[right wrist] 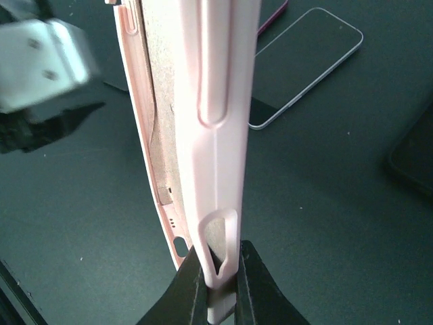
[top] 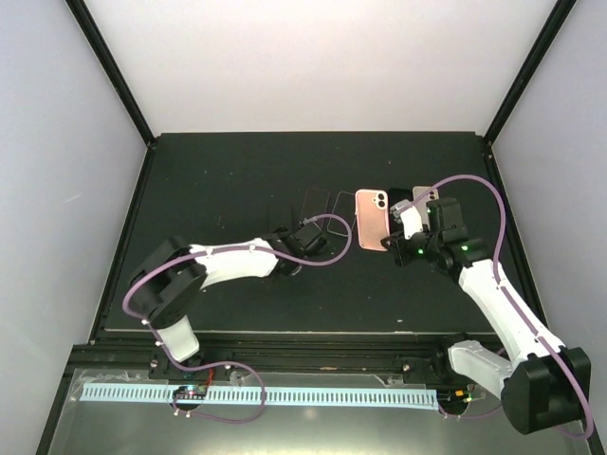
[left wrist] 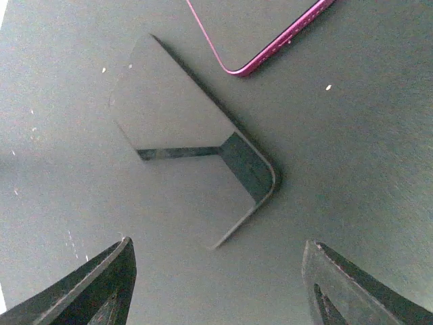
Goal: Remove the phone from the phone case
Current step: Place the phone at the center of the board, then place the phone case at the center of the board.
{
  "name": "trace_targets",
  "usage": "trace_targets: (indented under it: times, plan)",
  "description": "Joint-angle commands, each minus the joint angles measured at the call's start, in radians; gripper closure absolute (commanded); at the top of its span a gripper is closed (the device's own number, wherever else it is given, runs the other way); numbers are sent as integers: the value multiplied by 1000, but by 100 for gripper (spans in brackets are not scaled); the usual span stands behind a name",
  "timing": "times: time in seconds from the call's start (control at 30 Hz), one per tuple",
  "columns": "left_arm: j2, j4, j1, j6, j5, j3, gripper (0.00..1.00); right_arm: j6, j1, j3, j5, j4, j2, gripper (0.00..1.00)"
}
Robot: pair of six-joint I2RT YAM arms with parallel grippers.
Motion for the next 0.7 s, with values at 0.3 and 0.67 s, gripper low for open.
trace_targets:
  times: [0.3,0.67]
  plan:
    - [-621,-297,-8,-195,381,14,2,-79,-40,140,158,-87,145,99]
    - [-885,-215,-5,-160,328,-147,1,-147,-65,310,47,-375,484,99]
